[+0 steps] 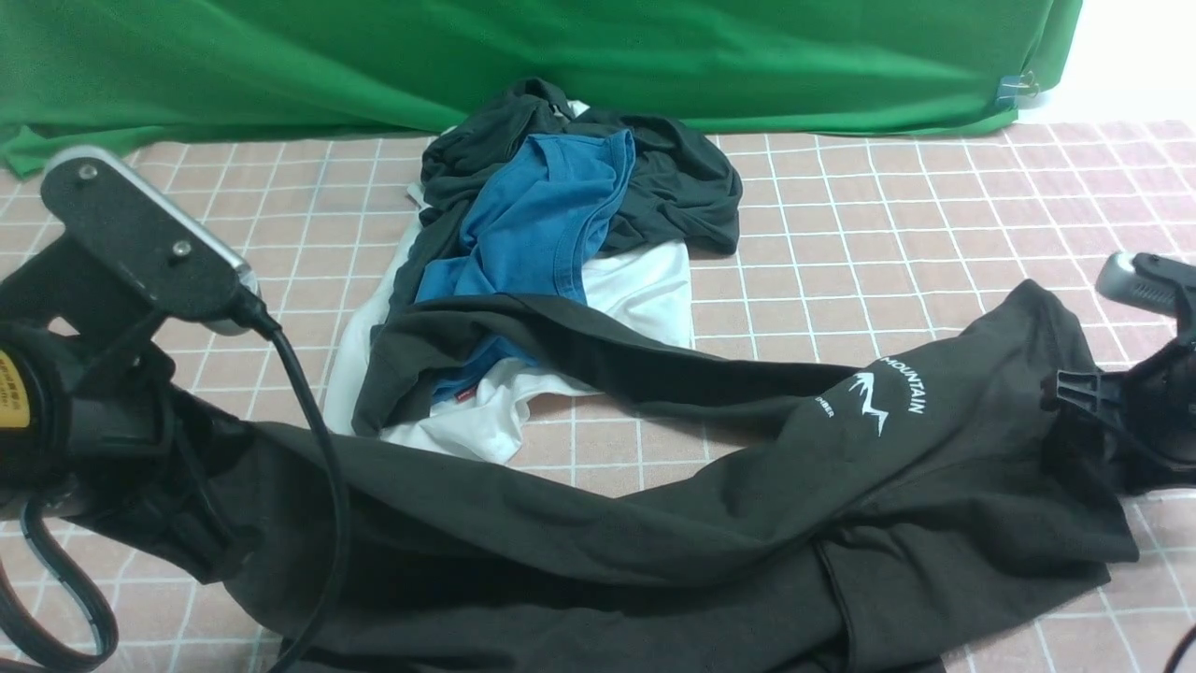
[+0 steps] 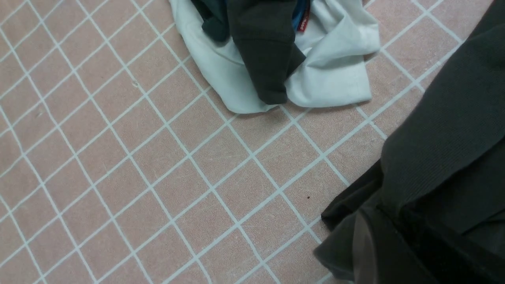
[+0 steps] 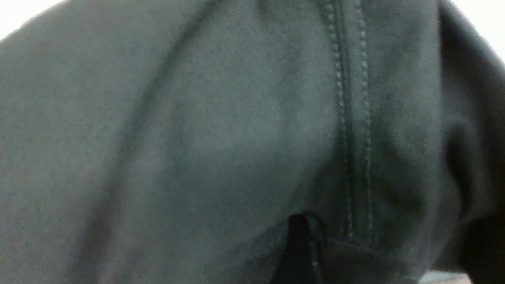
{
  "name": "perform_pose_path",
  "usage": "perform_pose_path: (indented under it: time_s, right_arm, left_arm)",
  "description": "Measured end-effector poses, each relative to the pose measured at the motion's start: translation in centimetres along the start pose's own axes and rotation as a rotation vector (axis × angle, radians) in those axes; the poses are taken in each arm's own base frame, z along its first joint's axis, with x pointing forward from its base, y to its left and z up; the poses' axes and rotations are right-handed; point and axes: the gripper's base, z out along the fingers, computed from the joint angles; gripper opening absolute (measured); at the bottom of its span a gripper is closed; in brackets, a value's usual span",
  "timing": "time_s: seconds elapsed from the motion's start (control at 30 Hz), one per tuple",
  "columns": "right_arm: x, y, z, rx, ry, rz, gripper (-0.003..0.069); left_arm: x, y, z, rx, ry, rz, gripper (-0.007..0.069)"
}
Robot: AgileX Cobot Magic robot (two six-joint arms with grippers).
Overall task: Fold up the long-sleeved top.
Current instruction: Spread the long sleeves with your arms and place them on the tabletop
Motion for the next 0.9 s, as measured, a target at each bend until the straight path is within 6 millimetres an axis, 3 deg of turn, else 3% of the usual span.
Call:
perform_pose_path:
  time_s: [0.07,0.27,0.5,0.7,0.83,0.9]
  right_arm:
    - [0.0,0.2,0.0,-0.024,0.008,-0.008,0.0471]
    - [0.3,0.9,-1.0,-0.092,0.018,-0.035,0.0218]
    - [0.4,1.1,-2.3,-0.101,-0.018,-0.089,0.023]
    - [0.3,0.9,-2.4,-0.081,-0.027,-0.151,0.005]
    - [0.3,0.9,-2.4,-0.075,-0.035,-0.163,0.0057]
    - [0.2,0.8,-2.4,-0.068,-0.038,-0.164,0.0107]
  left_arm:
    - [0.0,0.0,0.0,0.001,0.004,0.0,0.0032]
    - [0.1,0.0,0.0,0.003,0.011,0.004,0.0032]
    - [0.1,0.0,0.0,0.005,0.01,0.003,0.0032]
    - [0.1,-0.1,0.0,0.006,0.014,0.003,0.0032]
    - [0.1,-0.1,0.0,0.006,0.014,0.003,0.0032]
    - [0.1,-0.1,0.0,0.006,0.015,0.003,0.0032]
